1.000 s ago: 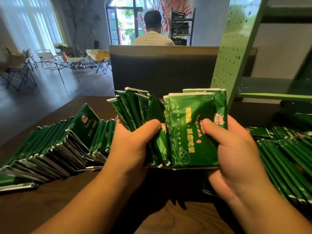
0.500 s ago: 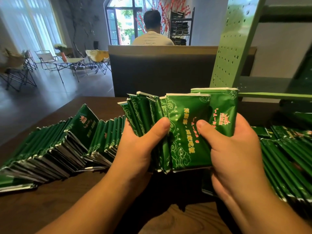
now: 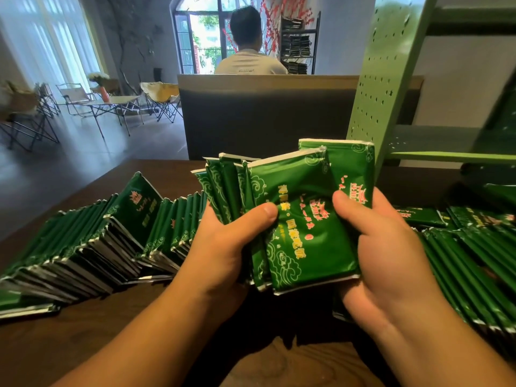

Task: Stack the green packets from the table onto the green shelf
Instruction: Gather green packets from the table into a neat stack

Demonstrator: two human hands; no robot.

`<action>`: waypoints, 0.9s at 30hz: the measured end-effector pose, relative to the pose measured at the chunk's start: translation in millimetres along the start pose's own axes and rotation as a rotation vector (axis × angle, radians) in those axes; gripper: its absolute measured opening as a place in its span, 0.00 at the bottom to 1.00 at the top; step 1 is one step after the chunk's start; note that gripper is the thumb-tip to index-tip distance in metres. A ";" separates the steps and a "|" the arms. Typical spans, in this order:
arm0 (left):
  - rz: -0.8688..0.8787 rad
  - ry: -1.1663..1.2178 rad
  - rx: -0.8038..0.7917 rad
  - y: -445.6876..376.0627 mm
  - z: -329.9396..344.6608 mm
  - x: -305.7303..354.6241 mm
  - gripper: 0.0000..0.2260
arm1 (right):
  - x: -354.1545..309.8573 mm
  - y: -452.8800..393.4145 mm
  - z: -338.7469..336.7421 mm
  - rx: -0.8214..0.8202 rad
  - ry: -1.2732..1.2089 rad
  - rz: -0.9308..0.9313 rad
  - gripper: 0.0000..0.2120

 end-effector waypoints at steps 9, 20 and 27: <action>0.008 -0.005 0.072 -2.5 -5.4 1.9 0.27 | -1.7 -5.2 -12.4 0.155 0.153 -0.137 0.10; 0.447 -0.351 0.359 2.9 -8.9 8.7 0.24 | -23.6 7.4 0.2 0.176 0.656 -0.692 0.12; 0.312 -0.298 0.150 2.9 -1.6 3.0 0.33 | -10.0 5.3 1.6 0.079 0.682 -0.571 0.11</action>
Point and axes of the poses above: each hand's wrist, its own y-axis away from the middle knuckle, its own z-axis out of the palm, x = y × z, the point moved 3 cm from there along -y, towards the middle knuckle, and after that the axes turned 7 degrees about -z, right-handed, at the moved point
